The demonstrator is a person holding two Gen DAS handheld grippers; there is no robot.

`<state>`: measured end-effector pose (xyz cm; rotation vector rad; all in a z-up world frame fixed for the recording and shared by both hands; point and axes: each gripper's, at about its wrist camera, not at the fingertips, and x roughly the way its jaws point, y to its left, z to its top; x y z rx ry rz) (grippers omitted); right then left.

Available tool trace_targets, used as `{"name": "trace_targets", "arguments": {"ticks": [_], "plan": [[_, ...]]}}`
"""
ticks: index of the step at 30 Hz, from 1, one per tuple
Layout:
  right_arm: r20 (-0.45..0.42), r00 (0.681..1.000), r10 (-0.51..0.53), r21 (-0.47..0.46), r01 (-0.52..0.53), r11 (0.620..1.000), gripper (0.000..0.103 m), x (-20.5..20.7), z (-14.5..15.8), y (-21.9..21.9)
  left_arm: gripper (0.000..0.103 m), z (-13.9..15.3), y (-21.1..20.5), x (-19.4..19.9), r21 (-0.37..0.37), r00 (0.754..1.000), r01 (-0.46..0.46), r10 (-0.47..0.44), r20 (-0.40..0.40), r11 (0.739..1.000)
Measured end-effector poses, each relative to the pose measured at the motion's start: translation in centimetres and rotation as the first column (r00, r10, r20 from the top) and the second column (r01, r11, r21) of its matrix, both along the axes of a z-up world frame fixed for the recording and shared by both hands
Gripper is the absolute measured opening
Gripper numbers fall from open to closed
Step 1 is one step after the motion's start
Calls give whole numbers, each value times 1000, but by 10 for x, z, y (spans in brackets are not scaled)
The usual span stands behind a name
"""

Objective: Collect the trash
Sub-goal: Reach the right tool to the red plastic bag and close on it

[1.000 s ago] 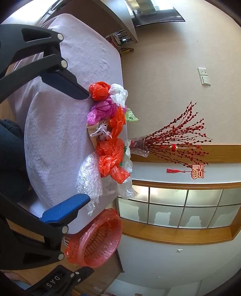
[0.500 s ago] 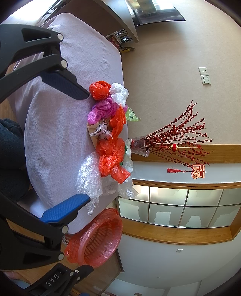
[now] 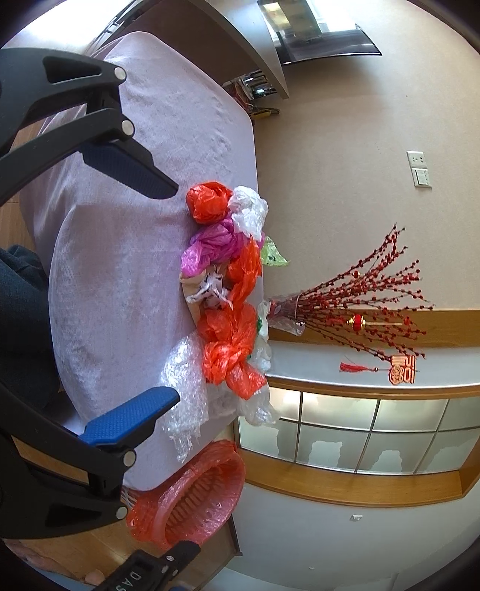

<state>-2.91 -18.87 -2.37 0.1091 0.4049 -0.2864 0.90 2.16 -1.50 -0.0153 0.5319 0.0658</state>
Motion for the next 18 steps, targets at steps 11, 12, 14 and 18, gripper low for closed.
{"name": "trace_targets", "arguments": {"ticks": [11, 12, 14, 18], "plan": [[-23, 922, 387, 82, -384, 920, 95, 82, 15, 51, 99, -10, 86, 14, -19, 977, -210, 210, -20, 977], [-29, 913, 408, 79, -405, 911, 93, 89, 14, 57, 99, -12, 92, 15, -18, 974, -225, 224, -20, 974], [-47, 893, 447, 73, -443, 893, 86, 103, 12, 71, 99, -13, 99, 16, -16, 969, -245, 244, -25, 969], [-81, 858, 508, 40, -506, 862, 79, 129, 9, 95, 99, -19, 110, 20, -16, 964, -264, 263, -43, 964]]}}
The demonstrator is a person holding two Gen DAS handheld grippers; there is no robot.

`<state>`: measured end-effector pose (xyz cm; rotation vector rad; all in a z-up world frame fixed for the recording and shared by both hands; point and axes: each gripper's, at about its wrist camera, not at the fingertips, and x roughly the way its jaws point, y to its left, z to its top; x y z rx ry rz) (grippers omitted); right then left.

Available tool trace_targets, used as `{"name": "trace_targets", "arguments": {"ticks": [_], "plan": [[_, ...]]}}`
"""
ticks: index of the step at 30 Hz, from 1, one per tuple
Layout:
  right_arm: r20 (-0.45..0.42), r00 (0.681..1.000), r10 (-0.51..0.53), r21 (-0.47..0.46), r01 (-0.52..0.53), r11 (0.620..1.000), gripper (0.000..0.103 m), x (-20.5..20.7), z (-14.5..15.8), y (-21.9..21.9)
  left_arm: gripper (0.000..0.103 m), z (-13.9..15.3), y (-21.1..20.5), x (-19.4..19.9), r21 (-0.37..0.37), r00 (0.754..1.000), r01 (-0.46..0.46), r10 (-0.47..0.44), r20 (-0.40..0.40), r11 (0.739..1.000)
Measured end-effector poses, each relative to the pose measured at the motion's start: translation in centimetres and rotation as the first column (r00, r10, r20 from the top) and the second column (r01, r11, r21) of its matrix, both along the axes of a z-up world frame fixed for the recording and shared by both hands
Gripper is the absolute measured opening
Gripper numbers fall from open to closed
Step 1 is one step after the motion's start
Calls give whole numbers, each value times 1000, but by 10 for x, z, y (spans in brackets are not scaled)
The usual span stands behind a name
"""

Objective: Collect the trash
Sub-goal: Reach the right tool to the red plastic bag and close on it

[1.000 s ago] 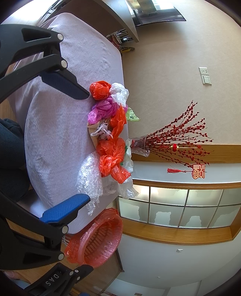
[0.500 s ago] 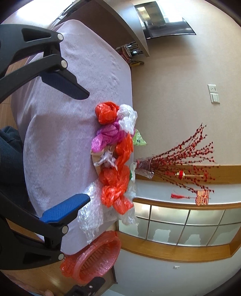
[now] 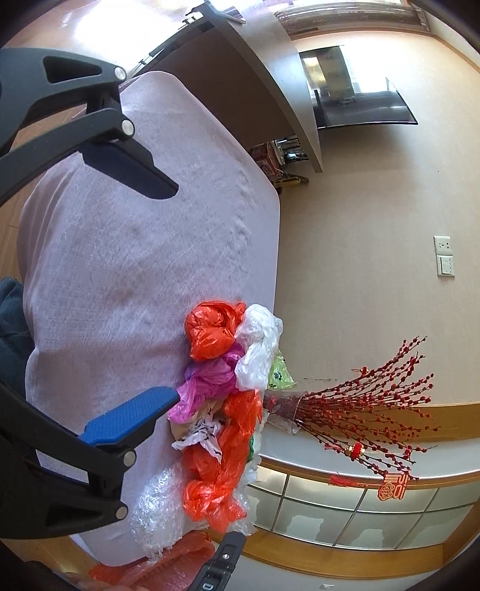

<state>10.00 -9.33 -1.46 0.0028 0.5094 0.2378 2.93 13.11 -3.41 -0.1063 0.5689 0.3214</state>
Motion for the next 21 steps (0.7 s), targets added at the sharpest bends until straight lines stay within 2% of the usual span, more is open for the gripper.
{"name": "trace_targets", "arguments": {"ticks": [3, 7, 11, 12, 14, 21], "plan": [[-23, 1000, 1, -47, -2, 999, 74, 25, -7, 13, 99, -5, 4, 2, -8, 1000, -1, 1, -11, 1000], [-107, 994, 10, -86, -19, 996, 66, 48, -25, 22, 99, -6, 10, 6, -38, 1000, 15, -15, -4, 999], [-184, 982, 49, -110, -70, 991, 42, 52, -41, 26, 99, -1, 17, 16, -61, 999, 37, -36, 19, 997], [-193, 979, 60, -111, -83, 990, 31, 51, -44, 27, 99, 1, 18, 18, -61, 999, 40, -39, 24, 997], [-204, 976, 75, -100, -97, 990, 15, 48, -46, 27, 99, 5, 20, 24, -66, 998, 50, -48, 33, 997], [-153, 981, 123, -37, -130, 991, 7, 36, -32, 20, 85, 18, 21, 50, -92, 995, 98, -95, 33, 991]]}}
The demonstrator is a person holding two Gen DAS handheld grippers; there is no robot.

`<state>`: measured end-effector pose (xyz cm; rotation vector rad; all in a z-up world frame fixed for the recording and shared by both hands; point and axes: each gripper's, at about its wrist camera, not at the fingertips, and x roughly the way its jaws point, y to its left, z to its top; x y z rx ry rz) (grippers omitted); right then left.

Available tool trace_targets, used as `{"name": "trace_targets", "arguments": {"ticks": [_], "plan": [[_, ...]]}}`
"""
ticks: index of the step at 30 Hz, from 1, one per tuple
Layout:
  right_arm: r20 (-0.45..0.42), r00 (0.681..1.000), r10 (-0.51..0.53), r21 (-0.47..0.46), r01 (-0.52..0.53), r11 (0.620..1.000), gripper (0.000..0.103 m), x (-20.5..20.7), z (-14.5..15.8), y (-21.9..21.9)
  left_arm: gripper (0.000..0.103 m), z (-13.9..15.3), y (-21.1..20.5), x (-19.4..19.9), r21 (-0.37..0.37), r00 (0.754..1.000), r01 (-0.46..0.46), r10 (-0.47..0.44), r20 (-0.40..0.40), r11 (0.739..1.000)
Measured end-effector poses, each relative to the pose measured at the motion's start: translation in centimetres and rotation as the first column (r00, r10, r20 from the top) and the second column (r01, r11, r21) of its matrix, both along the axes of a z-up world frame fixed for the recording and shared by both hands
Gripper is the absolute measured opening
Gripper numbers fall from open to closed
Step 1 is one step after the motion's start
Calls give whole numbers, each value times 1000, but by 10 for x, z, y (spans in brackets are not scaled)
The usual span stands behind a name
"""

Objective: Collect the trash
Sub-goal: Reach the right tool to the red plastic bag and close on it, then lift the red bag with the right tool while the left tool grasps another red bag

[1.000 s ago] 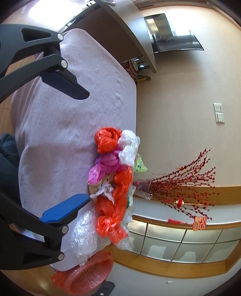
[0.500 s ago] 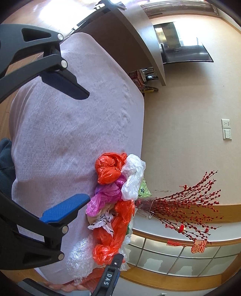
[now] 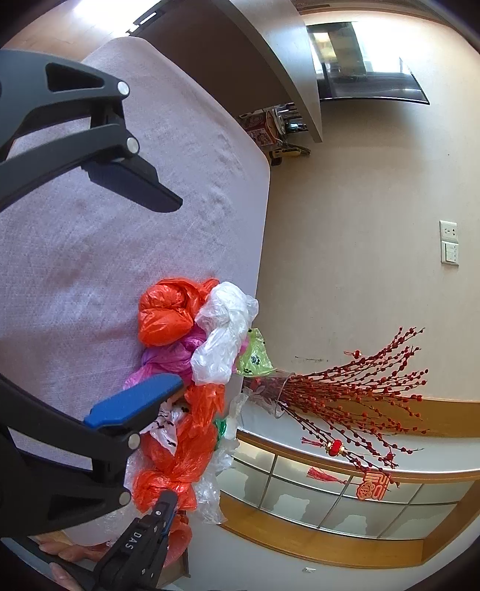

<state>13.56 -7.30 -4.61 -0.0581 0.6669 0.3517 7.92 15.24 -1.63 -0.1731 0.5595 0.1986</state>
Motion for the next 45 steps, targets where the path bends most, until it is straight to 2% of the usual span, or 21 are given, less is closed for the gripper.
{"name": "trace_targets", "arguments": {"ticks": [6, 13, 24, 28, 34, 37, 39, 40, 41, 42, 45], "plan": [[43, 999, 22, 32, -24, 999, 4, -17, 12, -3, 83, 4, 2, 17, -12, 1000, 12, -12, -5, 1000], [102, 995, 0, 79, -9, 997, 3, -29, 30, -14, 78, 8, 4, 34, -19, 1000, 21, -21, -14, 1000], [192, 981, -33, 134, 7, 991, 3, -50, 58, -31, 68, 15, -13, 65, 13, 998, 49, -48, -28, 999], [200, 978, -51, 125, 26, 992, 3, -54, 59, -36, 67, 11, -23, 87, 45, 997, 47, -43, -71, 998], [165, 983, -82, 135, 60, 989, 3, -48, 51, -48, 67, -8, -37, 110, 113, 986, 62, -43, -162, 992], [148, 985, -88, 146, 66, 987, 3, -46, 47, -52, 48, -18, -37, 116, 123, 978, 68, -42, -203, 990], [148, 985, -89, 145, 67, 987, 3, -48, 46, -51, 26, -23, -32, 117, 109, 975, 75, -50, -217, 991], [149, 985, -89, 146, 67, 987, 3, -49, 46, -52, 20, -24, -30, 116, 99, 974, 78, -55, -219, 992], [150, 985, -89, 148, 67, 987, 3, -49, 47, -52, 7, -25, -27, 114, 86, 974, 80, -59, -220, 993], [151, 984, -90, 149, 67, 987, 3, -50, 47, -52, 2, -24, -23, 111, 60, 974, 90, -76, -211, 994], [158, 983, -94, 158, 69, 985, 3, -53, 49, -55, 2, -17, -15, 97, 32, 981, 116, -109, -161, 993]]}}
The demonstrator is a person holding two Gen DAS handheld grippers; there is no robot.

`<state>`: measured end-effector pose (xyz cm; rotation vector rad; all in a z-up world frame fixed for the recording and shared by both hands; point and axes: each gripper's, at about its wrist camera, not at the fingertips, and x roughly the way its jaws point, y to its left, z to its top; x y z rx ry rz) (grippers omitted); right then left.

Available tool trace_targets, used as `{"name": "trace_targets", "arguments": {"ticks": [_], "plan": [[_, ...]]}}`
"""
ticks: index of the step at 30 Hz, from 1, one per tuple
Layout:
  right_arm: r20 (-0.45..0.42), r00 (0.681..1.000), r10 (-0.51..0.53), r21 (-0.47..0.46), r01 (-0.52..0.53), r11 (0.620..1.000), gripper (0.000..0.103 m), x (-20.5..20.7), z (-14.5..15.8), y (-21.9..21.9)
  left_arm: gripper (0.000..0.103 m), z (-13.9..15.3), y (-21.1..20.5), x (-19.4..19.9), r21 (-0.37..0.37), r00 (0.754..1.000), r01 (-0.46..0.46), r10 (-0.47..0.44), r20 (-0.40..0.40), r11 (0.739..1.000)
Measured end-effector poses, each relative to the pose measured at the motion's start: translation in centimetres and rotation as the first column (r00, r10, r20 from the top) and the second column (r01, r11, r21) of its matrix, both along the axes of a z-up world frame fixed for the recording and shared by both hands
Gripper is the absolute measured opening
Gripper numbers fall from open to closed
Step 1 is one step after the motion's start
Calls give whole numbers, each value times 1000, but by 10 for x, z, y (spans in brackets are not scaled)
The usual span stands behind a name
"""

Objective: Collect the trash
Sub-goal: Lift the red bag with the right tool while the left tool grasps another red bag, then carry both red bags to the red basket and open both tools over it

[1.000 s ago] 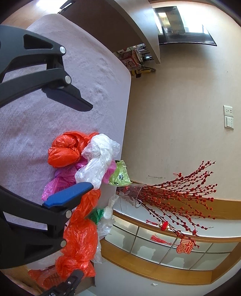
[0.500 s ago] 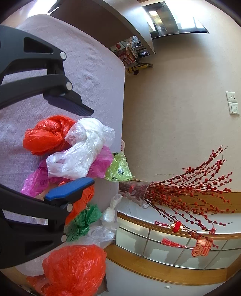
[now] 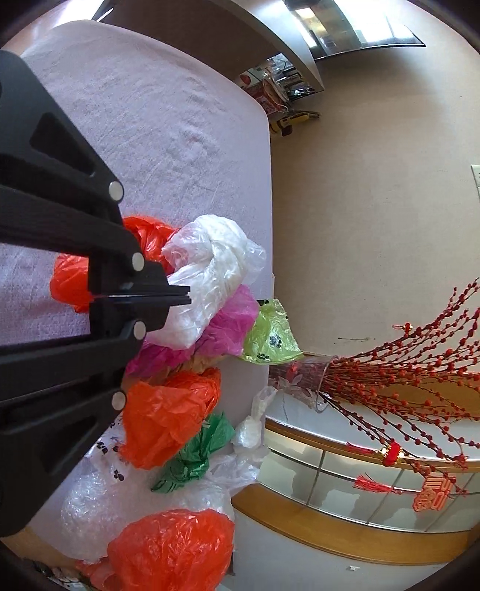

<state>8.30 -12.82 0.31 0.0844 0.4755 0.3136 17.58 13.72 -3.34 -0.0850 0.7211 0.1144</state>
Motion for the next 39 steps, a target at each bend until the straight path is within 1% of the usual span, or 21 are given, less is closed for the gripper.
{"name": "trace_targets", "arguments": {"ticks": [3, 7, 9, 10, 11, 13, 14, 15, 17, 18, 20, 23, 25, 26, 27, 29, 30, 35, 39], "plan": [[11, 1000, -3, 6, 3, 1000, 3, -3, 4, -5, 2, 12, 8, -15, -12, 999, 26, -26, 42, 1000], [19, 1000, -13, 18, 12, 1000, 3, -4, 8, -10, 2, 28, 20, -30, -46, 996, 41, -37, 83, 998], [14, 1000, -12, 26, 11, 1000, 3, -4, 8, -11, 2, 32, 18, -31, -25, 995, 34, -32, 96, 999], [12, 1000, -11, 28, 10, 1000, 3, -3, 7, -11, 3, 32, 17, -31, -25, 995, 41, -38, 95, 999], [7, 1000, -10, 29, 10, 1000, 3, -3, 6, -11, 5, 31, 15, -30, -34, 995, 48, -45, 89, 998], [-2, 1000, -9, 27, 9, 1000, 3, -2, 4, -11, 20, 26, 9, -23, -45, 996, 54, -51, 72, 998], [-8, 1000, -8, 26, 9, 1000, 3, -1, 3, -11, 32, 24, 6, -21, -43, 996, 51, -48, 69, 998], [-13, 1000, -9, 25, 9, 1000, 3, -1, 2, -11, 39, 23, 1, -17, -39, 997, 47, -44, 66, 998], [-22, 1000, -10, 24, 10, 1000, 3, 1, 1, -12, 43, 20, -6, -12, -35, 997, 49, -47, 54, 998], [-24, 1000, -10, 24, 11, 1000, 3, 1, 0, -13, 47, 17, -10, -8, -19, 998, 46, -46, 39, 999], [-27, 1000, -12, 25, 12, 1000, 3, 1, 0, -14, 47, 12, -16, -1, 18, 999, 41, -41, 15, 999], [-33, 999, -10, 30, 11, 999, 3, 2, -1, -15, 47, 0, -20, 6, 68, 999, 19, -17, -27, 998], [-42, 999, -8, 35, 9, 999, 3, 4, -4, -15, 47, -5, -19, 6, 75, 999, 17, -14, -40, 997], [-47, 999, -7, 39, 9, 999, 3, 5, -5, -15, 42, -7, -19, 6, 74, 999, 21, -18, -42, 997], [-52, 999, -7, 43, 9, 999, 3, 5, -6, -15, 26, -8, -18, 6, 69, 999, 29, -26, -40, 997], [-55, 998, -6, 45, 9, 999, 3, 5, -7, -15, 7, -9, -15, 6, 40, 998, 53, -52, -44, 998], [-54, 999, -7, 45, 9, 999, 3, 4, -6, -15, 5, -8, -13, 5, 25, 998, 59, -59, -36, 998], [-42, 999, -19, 52, 21, 998, 3, 2, -3, -20, 3, 9, -7, -8, 6, 996, 83, -83, 34, 997], [-27, 999, -35, 68, 37, 997, 3, 1, 2, -26, 3, 33, -3, -24, -9, 990, 97, -95, 104, 995]]}}
